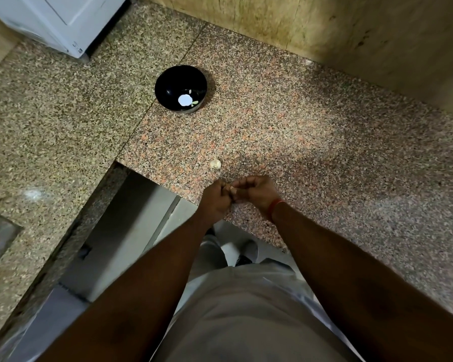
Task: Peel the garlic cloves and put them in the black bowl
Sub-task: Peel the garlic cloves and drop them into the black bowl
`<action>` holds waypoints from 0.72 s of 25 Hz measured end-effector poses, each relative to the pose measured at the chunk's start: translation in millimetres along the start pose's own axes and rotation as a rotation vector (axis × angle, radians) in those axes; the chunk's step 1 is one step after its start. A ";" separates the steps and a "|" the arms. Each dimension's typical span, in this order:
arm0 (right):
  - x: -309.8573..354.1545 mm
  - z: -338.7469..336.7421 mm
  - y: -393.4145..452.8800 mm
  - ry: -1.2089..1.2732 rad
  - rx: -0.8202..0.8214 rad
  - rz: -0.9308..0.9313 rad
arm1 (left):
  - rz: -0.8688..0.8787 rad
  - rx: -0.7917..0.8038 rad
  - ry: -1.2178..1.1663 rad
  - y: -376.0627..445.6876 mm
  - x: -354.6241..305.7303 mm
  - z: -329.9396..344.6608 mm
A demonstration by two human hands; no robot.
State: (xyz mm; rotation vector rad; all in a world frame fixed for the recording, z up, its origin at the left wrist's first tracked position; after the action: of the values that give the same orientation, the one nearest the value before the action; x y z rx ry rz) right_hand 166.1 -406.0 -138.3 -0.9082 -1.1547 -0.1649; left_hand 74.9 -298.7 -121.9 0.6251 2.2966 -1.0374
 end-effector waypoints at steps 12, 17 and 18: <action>-3.6 -13.7 4.3 0.076 -0.070 -0.015 | 0.027 -0.112 0.002 8.4 2.6 -14.1; 0.4 -15.1 3.6 -0.005 -0.063 -0.027 | 0.146 -0.204 0.041 5.7 -17.2 -23.0; 0.2 -16.3 4.2 -0.015 -0.060 -0.032 | 0.174 -0.210 0.025 4.2 -21.2 -24.6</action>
State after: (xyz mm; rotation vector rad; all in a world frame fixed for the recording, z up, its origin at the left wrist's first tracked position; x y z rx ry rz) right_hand 180.2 -414.6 -142.0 -0.9456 -1.1840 -0.2201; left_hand 86.4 -281.0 -96.8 0.7388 2.2872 -0.7010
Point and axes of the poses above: each hand's wrist, its own y-axis towards the middle knuckle, its own z-axis out of the palm, x = y × z, the point moved 10 cm from there along y, towards the middle knuckle, and after that the axes turned 5 degrees about -z, right-handed, at the moved point
